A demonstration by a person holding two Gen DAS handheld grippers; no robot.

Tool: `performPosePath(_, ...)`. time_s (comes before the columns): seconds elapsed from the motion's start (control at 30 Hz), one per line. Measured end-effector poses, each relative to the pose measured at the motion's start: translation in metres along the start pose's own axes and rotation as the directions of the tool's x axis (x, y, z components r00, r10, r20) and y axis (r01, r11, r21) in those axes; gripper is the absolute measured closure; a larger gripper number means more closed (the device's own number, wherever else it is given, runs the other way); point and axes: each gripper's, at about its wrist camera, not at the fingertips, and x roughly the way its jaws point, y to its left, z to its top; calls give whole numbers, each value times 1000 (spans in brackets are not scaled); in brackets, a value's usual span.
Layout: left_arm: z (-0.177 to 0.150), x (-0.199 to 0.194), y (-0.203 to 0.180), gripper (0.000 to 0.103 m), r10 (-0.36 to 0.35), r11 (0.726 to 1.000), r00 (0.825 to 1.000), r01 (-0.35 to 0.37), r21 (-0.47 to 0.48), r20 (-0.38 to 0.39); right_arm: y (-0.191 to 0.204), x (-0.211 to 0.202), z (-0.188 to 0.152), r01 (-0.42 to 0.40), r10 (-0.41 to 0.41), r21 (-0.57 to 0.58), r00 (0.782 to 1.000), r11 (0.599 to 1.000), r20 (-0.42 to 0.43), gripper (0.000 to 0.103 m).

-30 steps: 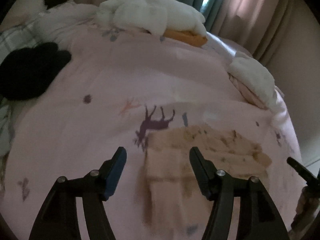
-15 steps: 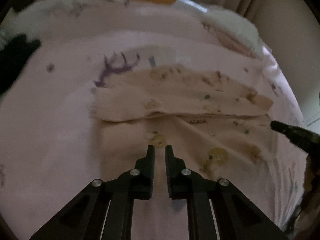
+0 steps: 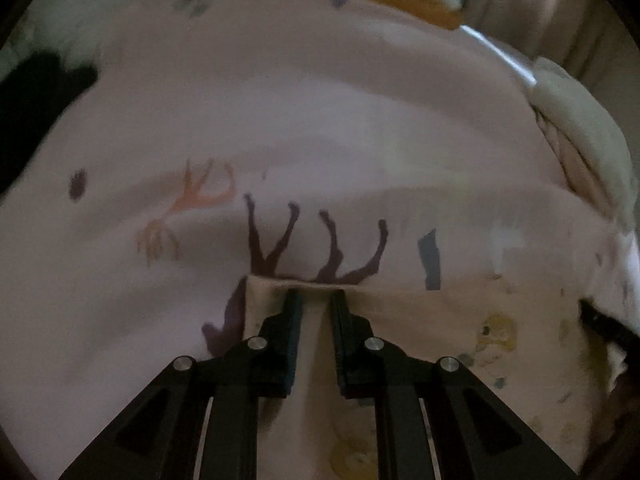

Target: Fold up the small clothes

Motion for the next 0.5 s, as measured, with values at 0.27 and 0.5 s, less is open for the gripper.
performPosePath(0.27, -24, -31, -30, 73, 215, 948, 976, -213, 238, 15, -5, -35, -18, 12, -11, 24, 999, 1000, -36, 97)
performPosePath(0.5, -145, -163, 13, 22, -38, 995, 986, 22, 92, 165, -48, -150, -145, -112, 99, 195, 992, 974, 76, 39)
